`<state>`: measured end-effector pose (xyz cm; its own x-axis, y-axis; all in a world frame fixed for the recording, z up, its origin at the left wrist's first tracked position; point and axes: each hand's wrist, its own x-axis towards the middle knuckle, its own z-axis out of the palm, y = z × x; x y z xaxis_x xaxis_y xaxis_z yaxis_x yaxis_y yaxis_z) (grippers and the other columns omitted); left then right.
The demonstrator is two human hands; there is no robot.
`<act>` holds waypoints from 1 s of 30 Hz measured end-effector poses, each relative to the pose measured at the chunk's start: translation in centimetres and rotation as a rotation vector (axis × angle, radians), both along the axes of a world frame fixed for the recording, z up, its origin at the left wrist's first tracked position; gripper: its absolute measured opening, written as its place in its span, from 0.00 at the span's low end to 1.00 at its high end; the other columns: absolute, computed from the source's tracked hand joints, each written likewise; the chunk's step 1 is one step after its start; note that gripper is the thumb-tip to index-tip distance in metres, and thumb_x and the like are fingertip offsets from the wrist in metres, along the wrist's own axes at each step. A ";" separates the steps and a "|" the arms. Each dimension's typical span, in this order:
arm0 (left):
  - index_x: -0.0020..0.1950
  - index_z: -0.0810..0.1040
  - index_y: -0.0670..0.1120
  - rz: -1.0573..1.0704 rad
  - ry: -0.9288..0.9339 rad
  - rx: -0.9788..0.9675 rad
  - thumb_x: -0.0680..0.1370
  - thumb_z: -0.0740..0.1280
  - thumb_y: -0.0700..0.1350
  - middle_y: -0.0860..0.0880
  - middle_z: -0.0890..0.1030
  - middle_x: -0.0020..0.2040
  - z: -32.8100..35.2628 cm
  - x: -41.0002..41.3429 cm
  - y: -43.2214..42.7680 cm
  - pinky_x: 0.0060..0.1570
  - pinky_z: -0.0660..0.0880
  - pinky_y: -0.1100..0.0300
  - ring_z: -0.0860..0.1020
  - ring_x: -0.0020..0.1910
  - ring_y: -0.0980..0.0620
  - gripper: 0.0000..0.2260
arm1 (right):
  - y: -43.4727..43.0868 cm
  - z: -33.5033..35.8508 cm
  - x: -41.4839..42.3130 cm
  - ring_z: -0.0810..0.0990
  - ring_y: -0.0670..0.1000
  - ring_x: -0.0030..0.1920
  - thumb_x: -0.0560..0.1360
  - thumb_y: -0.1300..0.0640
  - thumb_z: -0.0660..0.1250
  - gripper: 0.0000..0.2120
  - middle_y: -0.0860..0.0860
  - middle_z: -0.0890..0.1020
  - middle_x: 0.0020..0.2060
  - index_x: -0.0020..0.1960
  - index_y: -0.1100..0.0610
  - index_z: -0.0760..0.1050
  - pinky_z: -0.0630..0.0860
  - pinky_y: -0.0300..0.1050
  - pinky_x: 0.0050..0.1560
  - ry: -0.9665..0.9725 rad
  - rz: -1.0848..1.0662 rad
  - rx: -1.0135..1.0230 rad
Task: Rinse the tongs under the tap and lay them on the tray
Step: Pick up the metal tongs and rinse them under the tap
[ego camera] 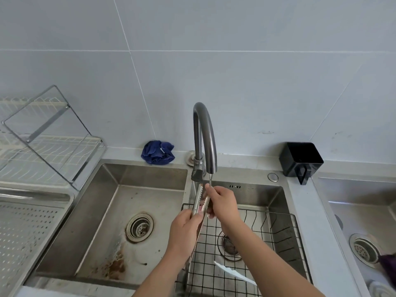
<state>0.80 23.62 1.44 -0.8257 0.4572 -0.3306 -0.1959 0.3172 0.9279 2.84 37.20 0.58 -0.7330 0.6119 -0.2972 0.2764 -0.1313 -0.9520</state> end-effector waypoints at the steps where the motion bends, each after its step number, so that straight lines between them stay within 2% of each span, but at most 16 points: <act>1: 0.38 0.71 0.38 -0.005 0.016 0.000 0.80 0.66 0.44 0.44 0.71 0.34 0.0 -0.1 0.1 0.37 0.70 0.49 0.71 0.34 0.46 0.15 | 0.1 -0.1 0.1 0.75 0.52 0.28 0.81 0.57 0.66 0.13 0.53 0.80 0.29 0.39 0.61 0.79 0.72 0.44 0.26 0.005 0.012 0.003; 4: 0.41 0.75 0.34 0.002 0.030 0.013 0.81 0.66 0.44 0.47 0.72 0.32 0.2 -0.5 0.1 0.32 0.70 0.58 0.70 0.30 0.52 0.14 | 0.1 0.1 0.1 0.80 0.50 0.31 0.77 0.65 0.66 0.05 0.50 0.84 0.33 0.47 0.61 0.81 0.78 0.46 0.31 0.034 0.104 -0.108; 6: 0.42 0.76 0.34 0.011 0.024 0.023 0.81 0.66 0.44 0.47 0.73 0.32 0.0 -0.5 -0.2 0.29 0.70 0.61 0.71 0.29 0.52 0.14 | 0.1 0.4 -0.1 0.80 0.50 0.29 0.81 0.60 0.65 0.09 0.53 0.86 0.34 0.48 0.63 0.81 0.78 0.46 0.29 0.027 0.111 -0.132; 8: 0.38 0.73 0.38 0.018 0.018 0.046 0.81 0.66 0.43 0.47 0.72 0.32 -0.1 -0.4 -0.4 0.28 0.70 0.63 0.71 0.29 0.52 0.14 | 0.5 0.7 -0.5 0.78 0.50 0.26 0.84 0.54 0.63 0.16 0.56 0.86 0.33 0.45 0.64 0.81 0.74 0.42 0.25 0.036 0.057 -0.110; 10: 0.37 0.73 0.39 0.020 0.015 0.065 0.81 0.66 0.43 0.48 0.73 0.31 0.0 -0.4 -0.3 0.29 0.71 0.62 0.71 0.30 0.52 0.13 | 0.5 0.7 -0.6 0.77 0.49 0.27 0.82 0.57 0.64 0.12 0.54 0.85 0.33 0.43 0.59 0.82 0.72 0.41 0.25 0.065 0.048 -0.118; 12: 0.42 0.78 0.36 0.044 -0.015 0.089 0.81 0.66 0.43 0.45 0.76 0.33 -0.1 -0.8 -0.1 0.32 0.73 0.57 0.74 0.32 0.49 0.12 | -0.1 0.1 -0.3 0.79 0.48 0.31 0.77 0.64 0.67 0.07 0.50 0.85 0.36 0.49 0.56 0.83 0.75 0.42 0.29 0.091 0.102 -0.173; 14: 0.47 0.83 0.40 0.073 -0.059 0.124 0.82 0.65 0.43 0.39 0.81 0.38 0.0 -1.2 0.0 0.34 0.76 0.55 0.77 0.36 0.48 0.10 | -0.7 -0.6 0.2 0.82 0.48 0.35 0.72 0.66 0.69 0.15 0.49 0.85 0.40 0.56 0.55 0.81 0.79 0.45 0.33 0.102 0.156 -0.186; 17: 0.47 0.85 0.47 0.087 -0.086 0.156 0.82 0.65 0.42 0.34 0.84 0.46 -0.1 -1.0 0.1 0.39 0.78 0.52 0.81 0.41 0.46 0.10 | -0.5 -0.7 0.3 0.84 0.50 0.36 0.69 0.66 0.71 0.17 0.56 0.85 0.43 0.56 0.55 0.80 0.82 0.48 0.35 0.086 0.165 -0.084; 19: 0.46 0.85 0.48 0.066 -0.056 0.157 0.82 0.65 0.43 0.35 0.84 0.47 -0.1 -0.9 0.2 0.41 0.79 0.51 0.82 0.43 0.44 0.09 | -0.2 -0.5 0.1 0.84 0.53 0.35 0.72 0.66 0.71 0.12 0.62 0.84 0.43 0.54 0.57 0.80 0.84 0.50 0.33 0.049 0.151 0.026; 21: 0.48 0.84 0.44 0.032 -0.014 0.160 0.80 0.65 0.46 0.36 0.84 0.47 -0.1 -0.8 0.2 0.46 0.80 0.43 0.82 0.46 0.37 0.10 | -0.5 -0.9 0.2 0.83 0.51 0.30 0.79 0.62 0.67 0.05 0.59 0.84 0.37 0.52 0.55 0.79 0.83 0.51 0.30 0.004 0.108 0.183; 23: 0.46 0.83 0.43 0.005 0.039 0.136 0.77 0.65 0.50 0.37 0.83 0.46 -0.3 -0.8 0.2 0.48 0.80 0.43 0.81 0.48 0.35 0.12 | -1.0 -1.3 0.4 0.82 0.51 0.28 0.81 0.58 0.63 0.04 0.53 0.83 0.35 0.52 0.52 0.77 0.83 0.55 0.28 -0.012 0.058 0.275; 24: 0.44 0.83 0.45 0.010 0.043 0.133 0.77 0.65 0.51 0.37 0.84 0.46 -0.4 -0.7 0.2 0.45 0.81 0.47 0.81 0.49 0.35 0.11 | -1.2 -1.3 0.5 0.81 0.50 0.29 0.81 0.59 0.64 0.06 0.52 0.83 0.36 0.54 0.50 0.76 0.82 0.56 0.29 0.002 0.077 0.259; 25: 0.44 0.84 0.49 0.020 0.029 0.140 0.79 0.65 0.50 0.38 0.84 0.46 -0.4 -0.7 0.0 0.42 0.81 0.49 0.82 0.48 0.35 0.10 | -1.3 -1.3 0.7 0.82 0.50 0.31 0.78 0.60 0.66 0.12 0.50 0.84 0.39 0.59 0.48 0.75 0.82 0.55 0.30 0.034 0.124 0.197; 27: 0.49 0.86 0.53 0.044 -0.021 0.173 0.83 0.64 0.46 0.41 0.86 0.47 -0.3 -0.9 -0.2 0.38 0.81 0.51 0.83 0.48 0.37 0.10 | -1.4 -1.2 1.0 0.82 0.49 0.33 0.72 0.63 0.70 0.26 0.48 0.84 0.44 0.65 0.42 0.73 0.78 0.46 0.28 0.115 0.203 0.037; 28: 0.52 0.86 0.52 0.054 -0.056 0.197 0.83 0.64 0.45 0.42 0.87 0.47 -0.3 -1.1 -0.2 0.36 0.80 0.54 0.85 0.46 0.40 0.11 | -1.3 -1.1 1.0 0.81 0.48 0.32 0.71 0.63 0.70 0.28 0.48 0.84 0.44 0.66 0.42 0.73 0.76 0.43 0.28 0.128 0.184 -0.002; 30: 0.56 0.86 0.48 0.080 -0.147 0.250 0.84 0.63 0.45 0.42 0.87 0.46 -0.1 -1.1 -0.1 0.33 0.80 0.57 0.85 0.42 0.44 0.11 | -0.9 -0.8 0.7 0.77 0.48 0.28 0.74 0.61 0.70 0.18 0.50 0.84 0.38 0.62 0.47 0.78 0.72 0.41 0.25 0.129 0.060 -0.042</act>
